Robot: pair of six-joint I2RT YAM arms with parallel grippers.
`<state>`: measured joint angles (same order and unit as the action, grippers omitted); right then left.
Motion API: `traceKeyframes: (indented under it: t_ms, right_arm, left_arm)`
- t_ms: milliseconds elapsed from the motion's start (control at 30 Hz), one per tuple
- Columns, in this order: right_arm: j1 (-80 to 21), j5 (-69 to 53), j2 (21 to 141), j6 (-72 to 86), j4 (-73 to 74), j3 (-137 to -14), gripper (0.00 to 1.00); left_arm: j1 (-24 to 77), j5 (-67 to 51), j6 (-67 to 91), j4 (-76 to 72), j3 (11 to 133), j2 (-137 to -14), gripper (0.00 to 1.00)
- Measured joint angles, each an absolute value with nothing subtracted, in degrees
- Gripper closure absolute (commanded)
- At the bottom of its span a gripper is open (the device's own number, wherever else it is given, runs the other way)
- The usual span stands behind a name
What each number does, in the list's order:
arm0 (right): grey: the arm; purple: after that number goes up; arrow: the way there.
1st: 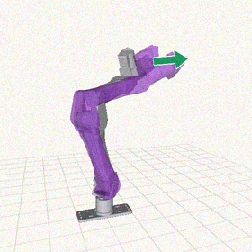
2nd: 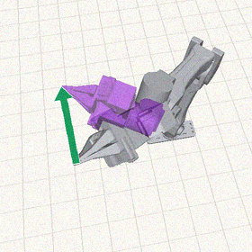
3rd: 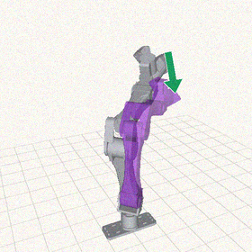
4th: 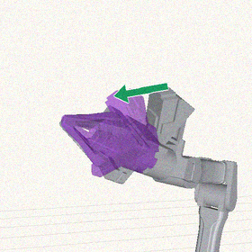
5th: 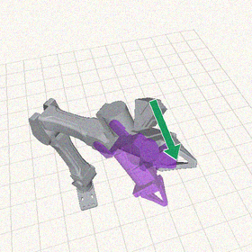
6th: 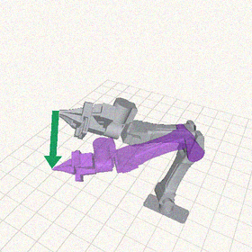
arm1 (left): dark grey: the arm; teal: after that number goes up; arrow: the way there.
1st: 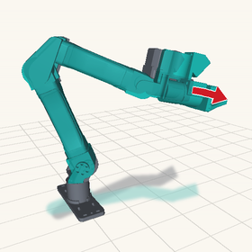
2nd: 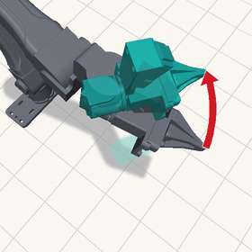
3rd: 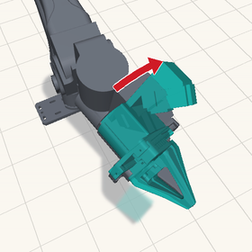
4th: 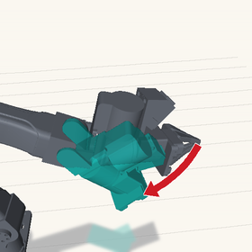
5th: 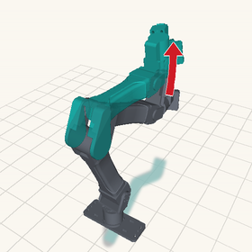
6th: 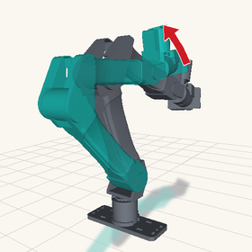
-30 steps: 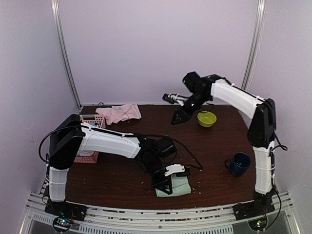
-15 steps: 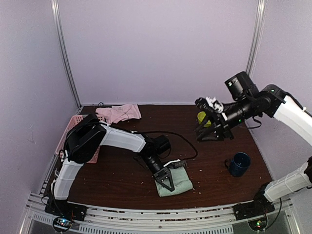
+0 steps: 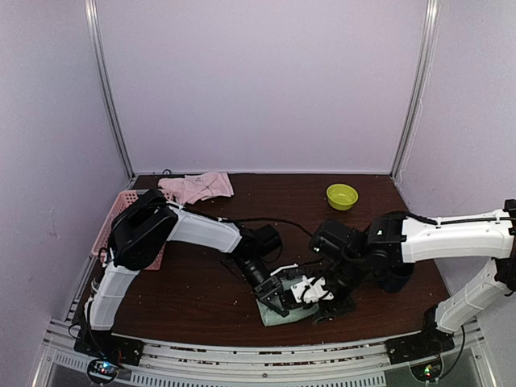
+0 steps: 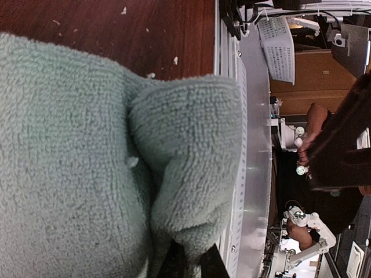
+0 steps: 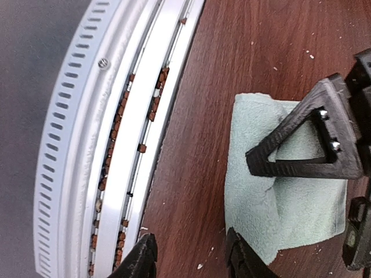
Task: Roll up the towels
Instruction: Roll the towel at the center of the board.
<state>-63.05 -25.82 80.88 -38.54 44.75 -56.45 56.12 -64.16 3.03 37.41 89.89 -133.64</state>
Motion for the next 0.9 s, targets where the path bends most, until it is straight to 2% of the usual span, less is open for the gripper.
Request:
traceKeyframes:
  t_ms: [167, 400, 567, 667, 833, 900]
  right_arm:
    - [-67.1, -18.0, 84.4, -36.5, 37.5, -52.4, 0.53]
    - [-69.8, -10.6, 85.6, -35.3, 31.4, -51.4, 0.54]
    - [-70.3, -7.4, 85.4, -35.2, 29.3, -51.4, 0.48]
    - [-70.3, -6.0, 85.7, -35.2, 27.7, -50.8, 0.47]
    - [-70.3, -5.1, 88.8, -35.6, 25.2, -49.5, 0.54]
    - [-70.3, -5.0, 89.7, -35.8, 24.6, -49.2, 0.62]
  left_arm:
    - [56.1, -64.3, 3.1, 37.3, 89.8, -133.6, 1.0]
    - [56.0, -64.3, 3.1, 37.3, 89.8, -133.6, 1.0]
    - [56.0, -64.4, 3.1, 37.3, 89.8, -133.6, 1.0]
    - [56.0, -64.4, 3.1, 37.2, 89.7, -133.6, 1.0]
    - [56.0, -64.5, 3.1, 37.0, 89.6, -133.6, 1.0]
    - [56.0, -64.6, 3.1, 36.9, 89.3, -133.6, 1.0]
